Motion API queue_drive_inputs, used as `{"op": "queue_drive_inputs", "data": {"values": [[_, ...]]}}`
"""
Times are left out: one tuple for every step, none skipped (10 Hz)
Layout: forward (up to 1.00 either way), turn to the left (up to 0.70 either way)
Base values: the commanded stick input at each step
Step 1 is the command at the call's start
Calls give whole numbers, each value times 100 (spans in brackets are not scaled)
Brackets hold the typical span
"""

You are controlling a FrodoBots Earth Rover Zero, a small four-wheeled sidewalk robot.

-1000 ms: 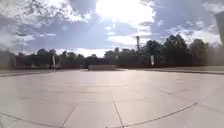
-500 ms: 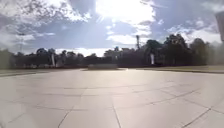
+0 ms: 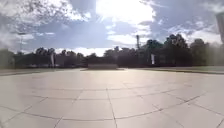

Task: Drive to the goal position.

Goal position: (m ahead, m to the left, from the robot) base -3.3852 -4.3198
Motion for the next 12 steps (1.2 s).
{"op": "queue_drive_inputs", "data": {"values": [[55,-1],[55,-1],[55,-1],[55,-1],[55,-1],[55,-1],[55,-1],[55,-1],[55,-1],[55,-1],[55,-1],[55,-1]]}}
